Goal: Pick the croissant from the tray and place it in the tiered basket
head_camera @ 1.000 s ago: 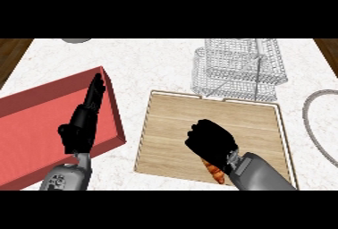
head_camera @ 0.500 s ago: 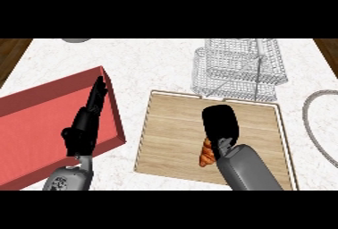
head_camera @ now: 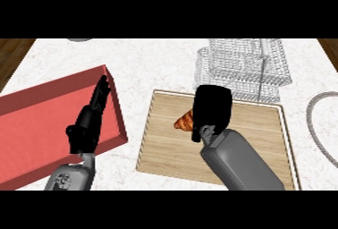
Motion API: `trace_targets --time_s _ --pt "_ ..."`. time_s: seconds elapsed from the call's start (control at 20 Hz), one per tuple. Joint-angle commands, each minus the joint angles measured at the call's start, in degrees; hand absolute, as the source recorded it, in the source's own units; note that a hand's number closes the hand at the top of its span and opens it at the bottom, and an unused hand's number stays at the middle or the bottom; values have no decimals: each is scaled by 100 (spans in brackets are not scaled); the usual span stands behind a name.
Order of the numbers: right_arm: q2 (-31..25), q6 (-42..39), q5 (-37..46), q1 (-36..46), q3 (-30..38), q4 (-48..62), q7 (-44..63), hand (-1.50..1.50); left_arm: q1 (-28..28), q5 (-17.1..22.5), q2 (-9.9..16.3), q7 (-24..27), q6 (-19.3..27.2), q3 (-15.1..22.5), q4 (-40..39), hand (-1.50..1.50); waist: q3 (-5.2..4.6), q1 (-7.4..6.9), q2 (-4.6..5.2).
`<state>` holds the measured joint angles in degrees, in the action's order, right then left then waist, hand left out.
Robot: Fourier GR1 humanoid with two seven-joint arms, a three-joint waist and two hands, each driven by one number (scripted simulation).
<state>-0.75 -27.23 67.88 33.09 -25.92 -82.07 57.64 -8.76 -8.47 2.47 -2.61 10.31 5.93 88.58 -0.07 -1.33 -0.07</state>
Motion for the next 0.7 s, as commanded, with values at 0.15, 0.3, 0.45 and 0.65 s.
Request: trace_targets --time_s 0.15,0.3,0.45,0.65 --pt "71 -796 -9 1208 165 -874 1602 150 -32 0 40 9 -6 -86 -109 0 -2 106 -40" --pt "70 -1014 -167 1646 382 -1016 1836 150 -95 -61 -30 8 82 -64 -134 0 -1 110 -40" --pt "70 -1491 -216 2231 985 -1162 1785 150 125 91 163 -87 -106 -165 105 0 -3 123 -74" --pt "70 -1795 -328 2765 1497 -1208 1718 150 -173 -81 -9 -168 94 -93 -78 0 0 190 -63"
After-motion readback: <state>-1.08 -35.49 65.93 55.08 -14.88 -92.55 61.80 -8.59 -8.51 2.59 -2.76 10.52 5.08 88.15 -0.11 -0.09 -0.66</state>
